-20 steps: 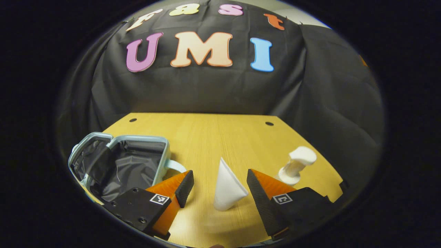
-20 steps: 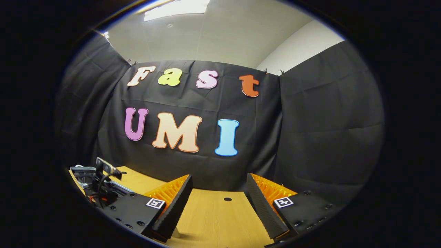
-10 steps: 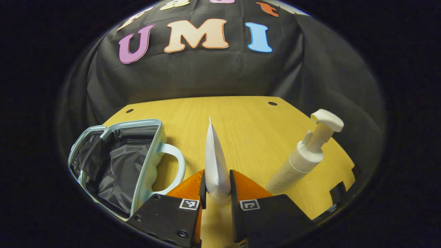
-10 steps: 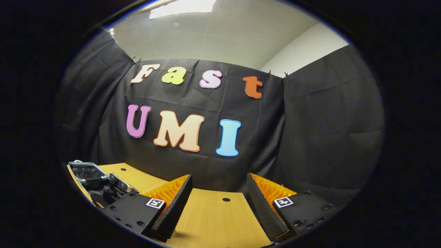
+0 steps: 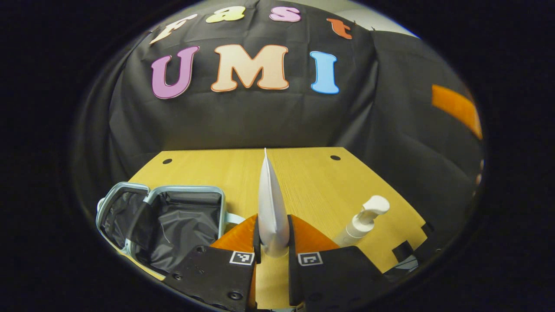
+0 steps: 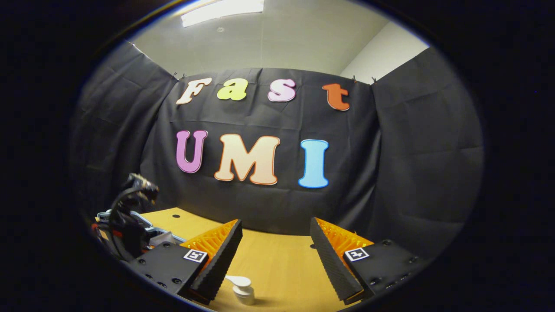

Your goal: First open the suitcase, pack the skin care products into it, and then close the suitcase.

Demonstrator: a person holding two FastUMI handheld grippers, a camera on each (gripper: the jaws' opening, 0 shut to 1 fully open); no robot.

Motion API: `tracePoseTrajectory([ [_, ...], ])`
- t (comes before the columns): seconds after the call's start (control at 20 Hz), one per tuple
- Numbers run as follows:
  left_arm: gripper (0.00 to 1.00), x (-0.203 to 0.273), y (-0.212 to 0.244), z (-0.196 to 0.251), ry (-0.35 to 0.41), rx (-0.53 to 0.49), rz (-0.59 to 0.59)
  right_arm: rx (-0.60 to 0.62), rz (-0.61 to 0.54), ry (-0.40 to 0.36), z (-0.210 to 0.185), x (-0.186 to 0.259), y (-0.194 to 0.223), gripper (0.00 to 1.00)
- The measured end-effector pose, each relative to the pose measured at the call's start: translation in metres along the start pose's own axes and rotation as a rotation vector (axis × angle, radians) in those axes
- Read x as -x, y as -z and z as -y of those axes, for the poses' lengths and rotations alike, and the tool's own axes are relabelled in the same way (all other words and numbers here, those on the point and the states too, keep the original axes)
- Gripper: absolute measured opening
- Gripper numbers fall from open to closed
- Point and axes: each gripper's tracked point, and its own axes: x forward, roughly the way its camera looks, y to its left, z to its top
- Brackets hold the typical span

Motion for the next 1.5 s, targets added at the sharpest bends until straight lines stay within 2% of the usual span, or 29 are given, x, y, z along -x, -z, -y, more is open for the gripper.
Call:
tracePoseTrajectory([
  [0.25, 0.22, 0.028, -0.037, -0.033, -0.036, -0.017, 0.046, -0.026, -0.127, -0.043, -0.029, -0.016, 0.062, 0.99],
  [0.55, 0.22, 0.048, -0.057, -0.056, -0.066, -0.03, 0.063, -0.033, -0.249, -0.067, -0.046, -0.019, 0.123, 0.99],
  [1.2, 0.22, 0.072, -0.056, -0.1, -0.159, -0.029, 0.047, 0.05, -0.485, -0.128, -0.06, -0.001, 0.25, 1.0],
  [1.3, 0.22, 0.076, -0.054, -0.11, -0.186, -0.029, 0.04, 0.051, -0.515, -0.133, -0.059, 0.001, 0.262, 0.93],
  [1.4, 0.22, 0.078, -0.048, -0.122, -0.211, -0.027, 0.031, 0.036, -0.523, -0.129, -0.057, 0.007, 0.255, 0.8],
  [1.45, 0.22, 0.078, -0.042, -0.13, -0.223, -0.024, 0.012, 0.023, -0.55, -0.141, -0.059, 0.003, 0.264, 0.59],
  [1.5, 0.22, 0.075, -0.036, -0.139, -0.234, -0.023, -0.007, 0.012, -0.559, -0.145, -0.06, 0.003, 0.263, 0.59],
])
